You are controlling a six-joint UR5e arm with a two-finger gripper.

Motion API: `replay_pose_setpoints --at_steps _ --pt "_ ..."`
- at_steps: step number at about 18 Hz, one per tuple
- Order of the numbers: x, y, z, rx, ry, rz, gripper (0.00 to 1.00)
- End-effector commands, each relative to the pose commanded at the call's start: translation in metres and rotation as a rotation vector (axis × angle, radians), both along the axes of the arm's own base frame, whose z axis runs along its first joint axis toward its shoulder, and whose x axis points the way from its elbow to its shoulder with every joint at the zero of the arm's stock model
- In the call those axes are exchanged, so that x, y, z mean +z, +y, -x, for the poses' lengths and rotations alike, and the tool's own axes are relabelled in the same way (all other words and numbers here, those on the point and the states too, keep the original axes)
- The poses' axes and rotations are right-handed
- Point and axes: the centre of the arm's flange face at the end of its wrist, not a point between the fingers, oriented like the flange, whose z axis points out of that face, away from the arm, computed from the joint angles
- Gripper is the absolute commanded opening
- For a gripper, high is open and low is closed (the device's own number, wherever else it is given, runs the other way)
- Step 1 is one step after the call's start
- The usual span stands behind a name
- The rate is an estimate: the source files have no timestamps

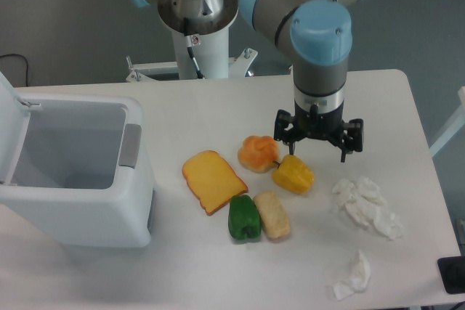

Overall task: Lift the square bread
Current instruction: 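Move the gripper over the small pale bread roll and lower it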

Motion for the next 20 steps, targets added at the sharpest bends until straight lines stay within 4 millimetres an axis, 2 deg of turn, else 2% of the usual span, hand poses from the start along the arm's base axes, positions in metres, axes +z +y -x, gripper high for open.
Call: replay_pose_setpoints --at_steps 7,9,13,16,20 --pt "-0.046 0.010 0.006 0.160 -0.040 0.001 1.00" --pt "-0.053 0.018 0.002 0.221 -0.052 -0.006 1.00" --pt "-0.086 0.032 0.004 0.266 -0.081 0.011 1.00" --pt "-0.101 0.039 0.002 0.264 -0.094 0.023 1.00" --pt "-0.106 0.042 -0.003 0.259 -0.101 0.029 1.00"
